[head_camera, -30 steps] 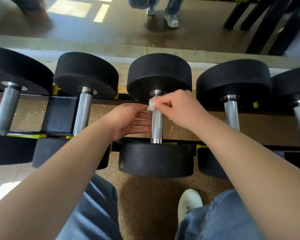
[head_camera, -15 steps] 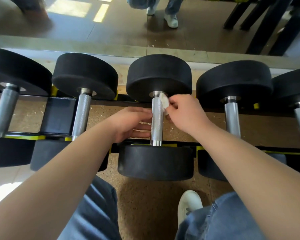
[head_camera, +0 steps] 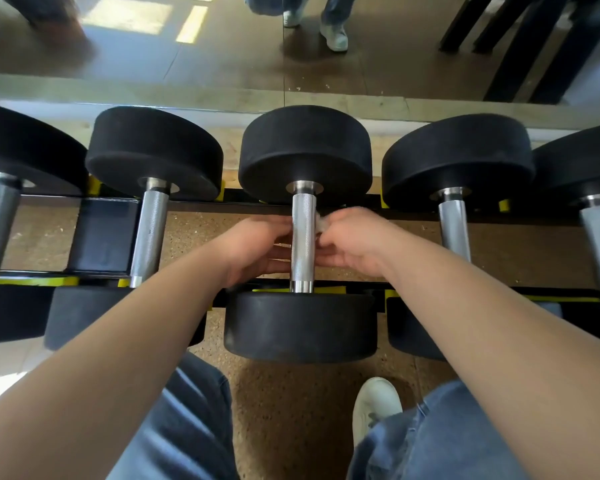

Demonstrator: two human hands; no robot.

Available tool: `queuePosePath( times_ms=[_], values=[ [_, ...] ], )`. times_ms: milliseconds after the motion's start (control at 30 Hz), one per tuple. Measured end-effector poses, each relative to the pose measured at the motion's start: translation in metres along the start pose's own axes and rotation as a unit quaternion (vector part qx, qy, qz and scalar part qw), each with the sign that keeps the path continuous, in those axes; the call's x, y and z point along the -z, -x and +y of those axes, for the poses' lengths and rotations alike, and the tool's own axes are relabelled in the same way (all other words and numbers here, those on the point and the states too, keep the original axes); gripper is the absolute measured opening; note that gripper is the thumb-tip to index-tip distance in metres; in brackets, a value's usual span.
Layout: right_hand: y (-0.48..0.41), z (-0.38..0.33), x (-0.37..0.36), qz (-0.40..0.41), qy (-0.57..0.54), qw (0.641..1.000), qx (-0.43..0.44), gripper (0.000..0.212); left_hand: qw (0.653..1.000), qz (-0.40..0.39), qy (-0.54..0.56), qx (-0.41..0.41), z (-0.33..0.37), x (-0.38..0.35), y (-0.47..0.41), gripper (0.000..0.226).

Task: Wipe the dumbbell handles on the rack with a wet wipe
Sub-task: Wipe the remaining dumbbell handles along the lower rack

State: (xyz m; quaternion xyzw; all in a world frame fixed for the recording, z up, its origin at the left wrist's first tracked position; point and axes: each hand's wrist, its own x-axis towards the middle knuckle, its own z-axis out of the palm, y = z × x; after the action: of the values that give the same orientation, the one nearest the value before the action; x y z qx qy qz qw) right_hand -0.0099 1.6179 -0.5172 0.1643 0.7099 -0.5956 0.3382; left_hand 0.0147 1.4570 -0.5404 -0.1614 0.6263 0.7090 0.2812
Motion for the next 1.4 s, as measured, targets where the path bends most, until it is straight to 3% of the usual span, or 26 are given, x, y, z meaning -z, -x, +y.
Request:
queuePosePath(
  times_ms=[100,167,267,333,433,500,567,633,733,800,900,967,1100,1167,1333,1400],
  values=[
    [0.000,0.004,-0.003,-0.048,0.056,0.995,-0.069,0.048,0.998,0.006,-0.017,0.055,-0.001,-0.003,0.001,0.030],
    [-0.002,0.003,-0.004,-0.029,-0.008,0.998,-0.058,0.052,0.996,-0.013,-0.040,0.074,-0.002,0.000,0.003,0.030],
    [-0.007,-0.004,-0.002,0.033,-0.122,0.992,0.001,0.042,1.000,0.005,0.005,0.029,-0.001,0.007,-0.001,0.021],
    [-0.010,-0.007,0.002,0.072,-0.104,0.991,0.051,0.032,0.997,0.032,0.070,-0.016,0.004,0.008,-0.008,0.020],
    [-0.014,-0.007,0.006,0.090,-0.054,0.993,0.057,0.034,0.991,0.042,0.115,-0.050,0.008,0.009,-0.018,0.022],
    [-0.013,-0.007,0.006,0.090,-0.026,0.995,0.044,0.031,1.000,-0.011,-0.003,-0.013,0.005,0.013,-0.013,0.021],
    [-0.011,-0.007,0.005,0.084,-0.002,0.996,0.039,0.030,0.975,-0.094,-0.194,0.058,0.001,0.016,-0.003,0.022],
    [-0.010,-0.008,0.005,0.070,0.003,0.997,0.036,0.033,0.953,-0.127,-0.260,0.091,-0.001,0.016,0.003,0.023],
    [-0.010,-0.008,0.007,0.069,0.002,0.997,0.039,0.029,0.975,-0.138,-0.166,0.058,0.001,0.012,-0.004,0.029],
    [-0.012,-0.009,0.008,0.079,-0.006,0.996,0.046,0.023,0.993,-0.104,-0.053,0.012,0.001,0.007,-0.011,0.033],
    [-0.014,-0.011,0.011,0.106,-0.012,0.993,0.057,0.020,0.994,-0.062,0.085,-0.035,-0.002,-0.002,-0.018,0.039],
    [-0.015,-0.011,0.012,0.116,-0.014,0.992,0.054,0.022,0.993,-0.063,0.096,-0.033,-0.003,-0.003,-0.017,0.043],
    [-0.012,-0.011,0.010,0.091,0.016,0.995,0.039,0.028,0.989,-0.107,-0.081,0.066,-0.004,0.010,-0.002,0.051],
    [-0.011,-0.012,0.009,0.083,0.033,0.995,0.035,0.026,0.982,-0.113,-0.118,0.093,-0.004,0.012,0.003,0.047],
    [-0.012,-0.012,0.009,0.099,0.039,0.994,0.040,0.019,0.994,-0.045,0.093,-0.019,0.006,0.000,-0.010,0.047],
    [-0.012,-0.013,0.010,0.113,0.033,0.992,0.045,0.021,0.993,-0.026,0.102,-0.047,0.011,-0.003,-0.012,0.050]
  ],
)
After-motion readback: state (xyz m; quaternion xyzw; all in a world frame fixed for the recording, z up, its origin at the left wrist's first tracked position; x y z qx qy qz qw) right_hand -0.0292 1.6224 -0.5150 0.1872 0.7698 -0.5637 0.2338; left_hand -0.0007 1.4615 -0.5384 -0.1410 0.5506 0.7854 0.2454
